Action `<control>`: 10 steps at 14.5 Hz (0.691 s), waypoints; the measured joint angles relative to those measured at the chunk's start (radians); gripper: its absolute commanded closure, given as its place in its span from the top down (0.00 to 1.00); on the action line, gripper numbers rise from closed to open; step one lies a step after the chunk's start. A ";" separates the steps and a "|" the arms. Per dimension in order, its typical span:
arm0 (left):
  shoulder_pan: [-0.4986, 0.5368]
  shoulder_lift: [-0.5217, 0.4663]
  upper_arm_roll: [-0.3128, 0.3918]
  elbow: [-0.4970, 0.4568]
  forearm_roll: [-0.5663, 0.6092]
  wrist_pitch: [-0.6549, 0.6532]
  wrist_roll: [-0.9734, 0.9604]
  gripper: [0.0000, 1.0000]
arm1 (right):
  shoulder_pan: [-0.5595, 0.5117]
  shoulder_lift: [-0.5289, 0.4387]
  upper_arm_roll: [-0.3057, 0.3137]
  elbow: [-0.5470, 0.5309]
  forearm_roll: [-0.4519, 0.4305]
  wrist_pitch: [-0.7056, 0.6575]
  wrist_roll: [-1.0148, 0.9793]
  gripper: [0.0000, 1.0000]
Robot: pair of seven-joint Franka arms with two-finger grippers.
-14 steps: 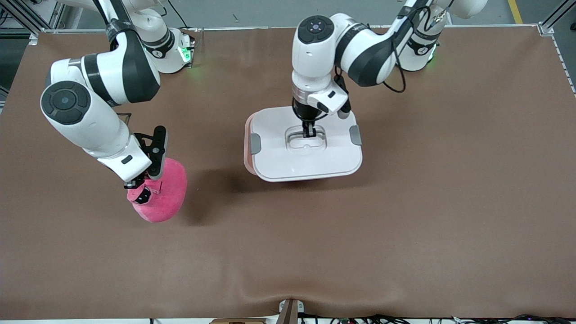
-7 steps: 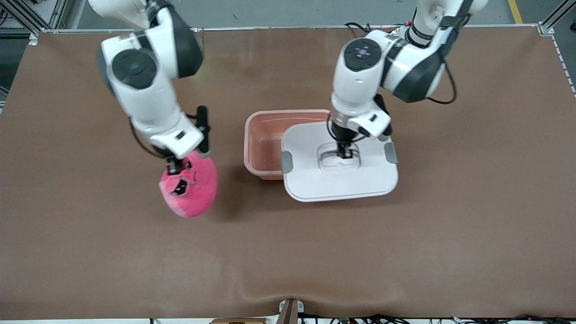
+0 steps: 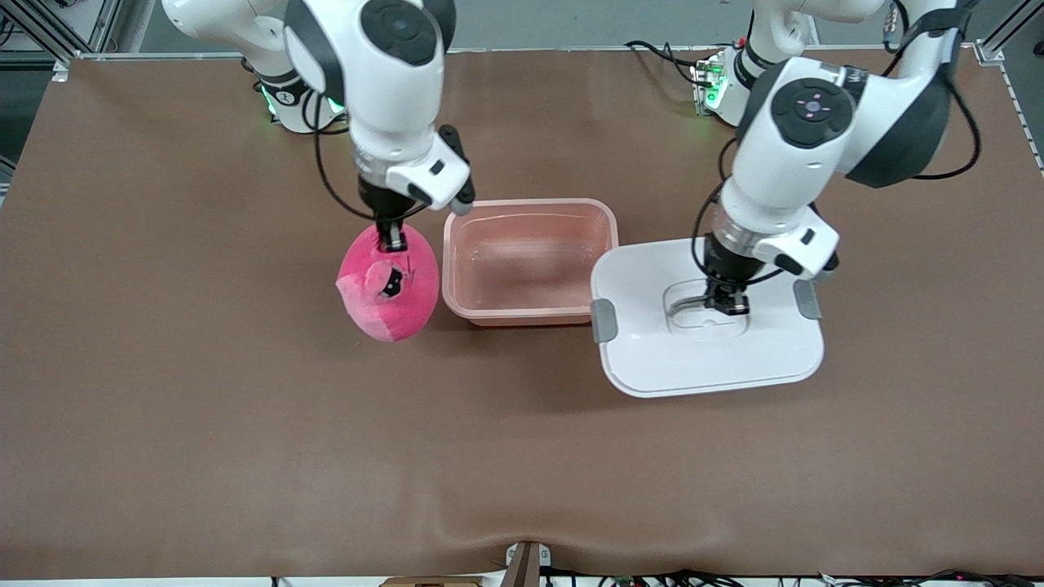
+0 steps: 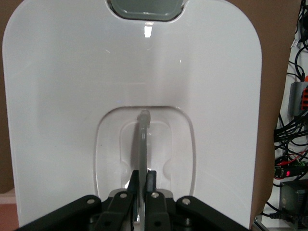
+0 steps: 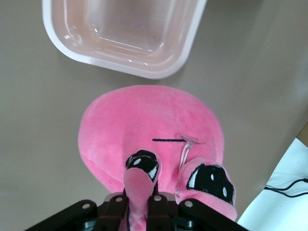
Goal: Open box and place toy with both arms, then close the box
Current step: 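Lower the pink plush into the open box and open the right gripper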
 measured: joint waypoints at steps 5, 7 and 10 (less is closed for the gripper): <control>0.069 -0.009 -0.001 -0.008 0.000 0.000 0.088 0.00 | 0.091 0.009 -0.001 -0.003 -0.041 -0.085 0.040 0.00; 0.094 -0.011 -0.002 -0.009 0.000 0.000 0.125 0.00 | 0.115 0.016 -0.001 -0.007 -0.041 -0.104 0.060 0.00; 0.109 -0.013 -0.002 -0.011 0.000 0.000 0.150 0.00 | 0.168 0.040 -0.001 -0.008 -0.043 -0.128 0.154 0.00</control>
